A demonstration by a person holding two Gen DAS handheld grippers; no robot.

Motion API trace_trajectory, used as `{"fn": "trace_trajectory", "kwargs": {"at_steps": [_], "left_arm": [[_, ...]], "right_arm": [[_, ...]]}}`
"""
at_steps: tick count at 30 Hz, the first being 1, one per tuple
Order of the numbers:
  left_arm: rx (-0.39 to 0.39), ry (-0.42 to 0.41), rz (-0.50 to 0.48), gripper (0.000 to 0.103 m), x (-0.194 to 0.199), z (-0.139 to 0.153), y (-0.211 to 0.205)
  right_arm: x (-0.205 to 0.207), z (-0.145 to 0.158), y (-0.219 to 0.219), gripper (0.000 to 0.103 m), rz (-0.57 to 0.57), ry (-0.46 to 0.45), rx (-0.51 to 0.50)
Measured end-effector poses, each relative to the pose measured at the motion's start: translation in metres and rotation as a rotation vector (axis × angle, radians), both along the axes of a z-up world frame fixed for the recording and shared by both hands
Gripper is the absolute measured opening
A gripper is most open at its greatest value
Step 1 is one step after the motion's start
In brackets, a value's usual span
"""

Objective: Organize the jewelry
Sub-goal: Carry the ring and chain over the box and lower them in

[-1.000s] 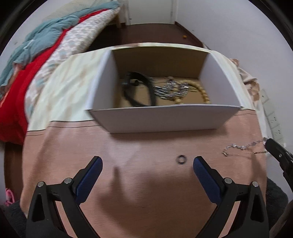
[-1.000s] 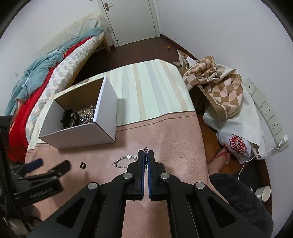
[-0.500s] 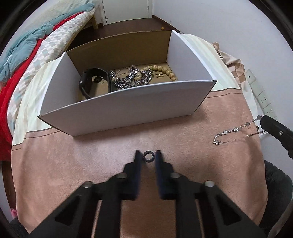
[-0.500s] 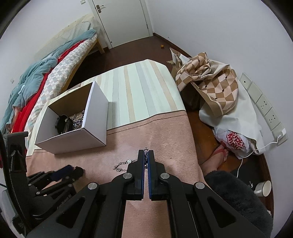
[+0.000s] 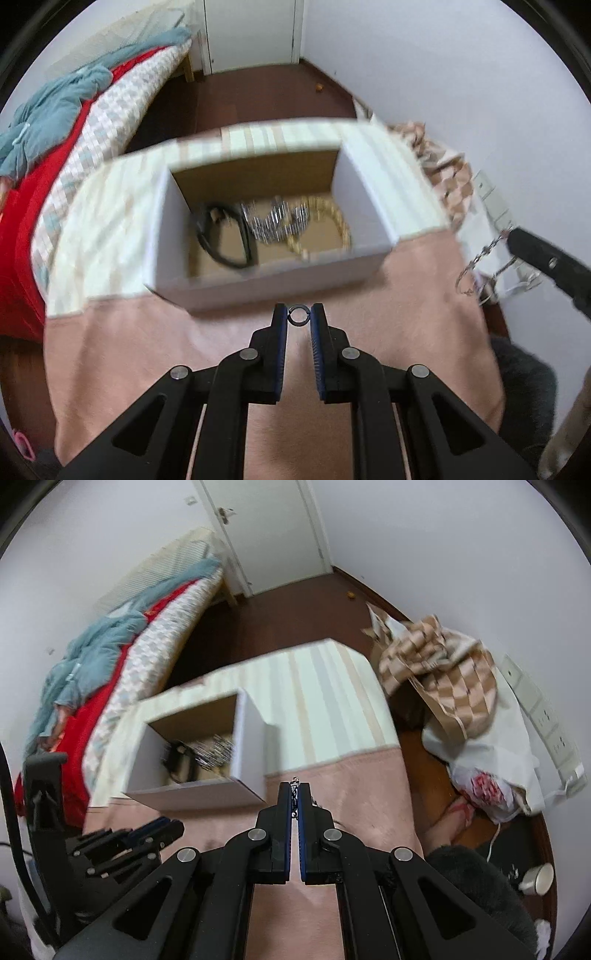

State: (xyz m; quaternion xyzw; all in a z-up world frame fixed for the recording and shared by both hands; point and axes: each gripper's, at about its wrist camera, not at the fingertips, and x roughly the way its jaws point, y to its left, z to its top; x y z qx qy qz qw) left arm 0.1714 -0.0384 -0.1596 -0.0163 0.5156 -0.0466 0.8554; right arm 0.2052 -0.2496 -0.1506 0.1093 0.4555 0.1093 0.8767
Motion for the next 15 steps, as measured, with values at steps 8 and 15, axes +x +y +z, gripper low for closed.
{"fn": "trace_trajectory", "kwargs": {"at_steps": [8,15], "left_arm": [[-0.045,-0.07,0.021,0.01,0.044,0.061,0.04],[-0.106,0.038,0.059,0.01,0.085,0.033,0.067]], "right_arm": [[0.031,0.062,0.032,0.003,0.115,-0.088,0.057],[0.08,0.05,0.079,0.003,0.205,-0.046,0.008]]}}
